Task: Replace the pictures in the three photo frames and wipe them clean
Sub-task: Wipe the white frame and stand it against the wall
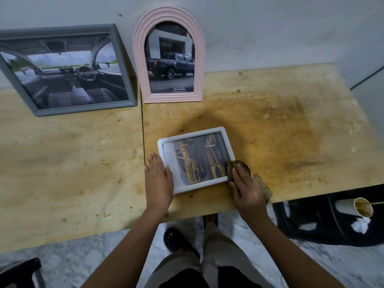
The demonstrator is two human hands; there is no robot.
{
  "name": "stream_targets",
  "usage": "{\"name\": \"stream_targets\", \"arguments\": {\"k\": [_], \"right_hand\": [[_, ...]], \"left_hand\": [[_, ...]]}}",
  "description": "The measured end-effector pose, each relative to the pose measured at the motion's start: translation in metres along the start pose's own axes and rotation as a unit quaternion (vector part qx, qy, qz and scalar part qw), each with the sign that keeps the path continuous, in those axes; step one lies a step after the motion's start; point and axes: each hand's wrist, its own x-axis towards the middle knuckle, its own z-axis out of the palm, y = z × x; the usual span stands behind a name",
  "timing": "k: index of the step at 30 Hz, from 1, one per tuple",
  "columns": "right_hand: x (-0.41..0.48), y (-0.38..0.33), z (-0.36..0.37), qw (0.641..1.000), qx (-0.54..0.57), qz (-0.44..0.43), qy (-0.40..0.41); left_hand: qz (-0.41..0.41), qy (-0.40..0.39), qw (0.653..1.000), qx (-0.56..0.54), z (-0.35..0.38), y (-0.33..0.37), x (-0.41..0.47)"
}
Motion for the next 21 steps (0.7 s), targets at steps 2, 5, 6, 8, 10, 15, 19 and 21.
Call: {"name": "stream_targets", "arguments": {"k": [2, 5, 6, 8, 10, 15, 19, 21], "right_hand": [[0.006, -0.003, -0.001, 1.0, 0.002, 0.015, -0.007], [0.014, -0.004, -0.002, 0.999, -0.004, 0.038, -0.031], [0.016, -0.004, -0.002, 0.998, -0.006, 0.046, -0.042], [0.02, -0.005, -0.003, 0.996, -0.007, 0.06, -0.059], [0.024, -0.005, -0.004, 0.995, -0.006, 0.065, -0.071], [0.037, 0.001, -0.005, 0.991, -0.003, 0.069, -0.112], [0.053, 0.005, -0.003, 0.987, 0.002, 0.07, -0.143], [0.063, 0.008, 0.001, 0.984, 0.021, 0.076, -0.158]], "left_hand": [[0.009, -0.001, 1.0, 0.011, 0.0, -0.001, 0.0], [0.016, -0.003, 1.0, 0.022, 0.003, -0.005, 0.001], [0.016, -0.004, 1.0, 0.025, 0.004, -0.005, 0.001], [0.018, -0.004, 0.999, 0.029, 0.005, -0.007, 0.002], [0.019, -0.005, 0.999, 0.03, 0.005, -0.008, 0.002], [0.02, -0.009, 0.999, 0.047, 0.003, -0.008, 0.003], [0.018, -0.012, 0.999, 0.045, 0.003, -0.007, 0.003], [0.014, -0.009, 0.999, 0.045, 0.003, -0.006, 0.003]]}}
